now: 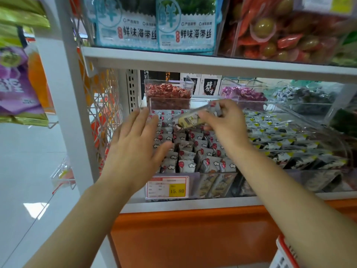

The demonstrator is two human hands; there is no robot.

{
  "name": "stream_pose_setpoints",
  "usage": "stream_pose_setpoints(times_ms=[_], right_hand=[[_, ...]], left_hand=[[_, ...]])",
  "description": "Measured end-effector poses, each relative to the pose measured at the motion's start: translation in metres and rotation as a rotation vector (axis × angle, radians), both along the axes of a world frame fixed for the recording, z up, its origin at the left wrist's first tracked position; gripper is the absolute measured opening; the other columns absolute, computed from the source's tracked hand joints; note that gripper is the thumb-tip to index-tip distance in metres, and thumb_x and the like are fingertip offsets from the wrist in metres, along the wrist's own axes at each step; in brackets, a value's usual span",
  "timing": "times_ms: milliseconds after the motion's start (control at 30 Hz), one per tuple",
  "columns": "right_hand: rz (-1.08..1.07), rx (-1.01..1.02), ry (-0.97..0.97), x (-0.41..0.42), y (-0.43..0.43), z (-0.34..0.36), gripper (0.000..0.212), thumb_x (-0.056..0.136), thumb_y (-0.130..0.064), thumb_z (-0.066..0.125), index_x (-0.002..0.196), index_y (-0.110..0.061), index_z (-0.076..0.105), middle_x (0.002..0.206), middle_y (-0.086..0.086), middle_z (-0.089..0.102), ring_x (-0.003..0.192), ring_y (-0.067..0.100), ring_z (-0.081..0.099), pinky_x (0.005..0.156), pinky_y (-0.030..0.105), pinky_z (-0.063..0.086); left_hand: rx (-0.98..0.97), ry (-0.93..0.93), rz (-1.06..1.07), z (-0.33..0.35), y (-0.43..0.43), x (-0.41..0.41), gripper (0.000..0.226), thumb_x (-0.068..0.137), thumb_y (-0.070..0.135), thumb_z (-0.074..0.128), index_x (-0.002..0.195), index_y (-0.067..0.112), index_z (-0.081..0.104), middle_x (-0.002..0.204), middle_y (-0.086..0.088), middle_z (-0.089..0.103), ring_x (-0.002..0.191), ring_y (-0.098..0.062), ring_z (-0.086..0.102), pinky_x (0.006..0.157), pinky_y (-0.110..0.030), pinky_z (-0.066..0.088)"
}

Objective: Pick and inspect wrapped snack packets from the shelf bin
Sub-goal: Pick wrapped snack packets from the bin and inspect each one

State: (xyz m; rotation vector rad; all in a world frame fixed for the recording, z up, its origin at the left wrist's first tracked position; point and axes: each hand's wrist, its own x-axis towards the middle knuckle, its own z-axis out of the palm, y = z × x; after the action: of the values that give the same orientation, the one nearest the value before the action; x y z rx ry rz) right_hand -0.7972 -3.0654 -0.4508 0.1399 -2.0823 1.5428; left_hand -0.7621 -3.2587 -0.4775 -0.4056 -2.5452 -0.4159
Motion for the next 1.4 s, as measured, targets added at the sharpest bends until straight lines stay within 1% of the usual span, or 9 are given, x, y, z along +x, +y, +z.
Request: stream_pose_setpoints(times_ms=[133, 333, 433, 533, 633, 833, 1100, 1333, 1400], right_hand=[[-0.051, 0.295, 0.008, -0.049, -0.01, 0.01, 0.036, 0.084, -0.017, 0.067, 0.114, 0.0, 0.055, 0.118, 0.013, 0.057, 0.11, 0.026, 0.054, 0.092, 0.036, 0.046], [0.105, 0.703, 0.036, -0.087, -0.029, 0.021, 0.027, 0.079, -0.018, 0.073, 0.098, -0.003, 0.063, 0.083, -0.005, 0.052, 0.078, 0.01, 0.045, 0.052, 0.008, 0.026], [0.143, 0.826, -0.044, -0.095, -0.042, 0.016, 0.019, 0.078, -0.019, 0.073, 0.088, -0.01, 0.059, 0.073, -0.011, 0.042, 0.07, 0.01, 0.043, 0.052, 0.015, 0.026], [0.24, 0.961, -0.152, -0.1, -0.05, 0.005, 0.025, 0.086, -0.021, 0.065, 0.093, 0.003, 0.064, 0.076, 0.002, 0.058, 0.069, 0.02, 0.054, 0.056, 0.03, 0.039], [0.289, 1.164, -0.232, -0.103, -0.051, -0.002, 0.026, 0.094, -0.027, 0.053, 0.097, -0.006, 0.069, 0.096, 0.009, 0.069, 0.087, 0.025, 0.062, 0.083, 0.039, 0.047], [0.143, 0.807, -0.143, -0.122, -0.044, 0.012, 0.015, 0.093, -0.017, 0.055, 0.097, -0.01, 0.067, 0.089, 0.0, 0.067, 0.083, 0.014, 0.062, 0.078, 0.026, 0.045], [0.026, 1.169, -0.155, -0.133, -0.059, -0.004, 0.011, 0.082, -0.023, 0.07, 0.09, -0.016, 0.071, 0.103, 0.003, 0.067, 0.107, 0.022, 0.056, 0.096, 0.042, 0.046], [-0.093, 0.462, 0.101, -0.086, -0.038, 0.026, 0.008, 0.087, -0.009, 0.06, 0.092, -0.004, 0.065, 0.087, 0.001, 0.059, 0.07, 0.003, 0.051, 0.06, 0.003, 0.036], [-0.136, 0.29, 0.14, -0.06, -0.03, 0.026, 0.007, 0.089, -0.009, 0.059, 0.091, -0.004, 0.063, 0.089, 0.003, 0.061, 0.07, 0.009, 0.055, 0.057, 0.005, 0.041]], left_hand=[[-0.027, -0.171, -0.001, -0.018, -0.003, -0.008, 0.077, 0.087, 0.063, 0.021, 0.149, 0.024, -0.001, 0.157, 0.002, -0.013, 0.143, -0.013, -0.015, 0.111, -0.037, -0.006], [0.036, -0.202, -0.04, -0.02, -0.004, -0.011, 0.076, 0.088, 0.062, 0.026, 0.149, 0.024, 0.003, 0.157, 0.006, -0.01, 0.143, -0.013, -0.01, 0.116, -0.042, 0.002], [0.049, -0.209, -0.052, -0.019, -0.003, -0.01, 0.074, 0.089, 0.06, 0.029, 0.149, 0.024, 0.005, 0.157, 0.006, -0.01, 0.143, -0.013, -0.009, 0.116, -0.041, 0.005], [0.061, -0.205, -0.068, -0.019, -0.003, -0.01, 0.074, 0.089, 0.059, 0.03, 0.149, 0.024, 0.006, 0.157, 0.005, -0.01, 0.143, -0.014, -0.008, 0.116, -0.039, 0.007], [0.072, -0.225, -0.077, -0.02, -0.004, -0.01, 0.074, 0.089, 0.059, 0.031, 0.149, 0.025, 0.004, 0.156, 0.006, -0.013, 0.142, -0.013, -0.01, 0.116, -0.038, 0.005], [0.083, -0.235, -0.073, -0.021, -0.004, -0.011, 0.074, 0.089, 0.06, 0.031, 0.149, 0.025, 0.006, 0.155, 0.009, -0.013, 0.141, -0.012, -0.01, 0.116, -0.039, 0.006], [0.077, -0.245, -0.069, -0.022, -0.004, -0.012, 0.075, 0.089, 0.06, 0.03, 0.149, 0.023, 0.006, 0.156, 0.008, -0.015, 0.142, -0.013, -0.01, 0.115, -0.039, 0.006], [0.094, -0.25, -0.075, -0.02, -0.004, -0.012, 0.074, 0.089, 0.06, 0.029, 0.149, 0.025, 0.004, 0.156, 0.009, -0.013, 0.142, -0.012, -0.011, 0.115, -0.04, 0.004], [0.099, -0.221, -0.047, -0.018, -0.003, -0.009, 0.07, 0.091, 0.057, 0.031, 0.149, 0.025, 0.008, 0.157, 0.007, -0.008, 0.142, -0.013, -0.007, 0.115, -0.041, 0.002]])
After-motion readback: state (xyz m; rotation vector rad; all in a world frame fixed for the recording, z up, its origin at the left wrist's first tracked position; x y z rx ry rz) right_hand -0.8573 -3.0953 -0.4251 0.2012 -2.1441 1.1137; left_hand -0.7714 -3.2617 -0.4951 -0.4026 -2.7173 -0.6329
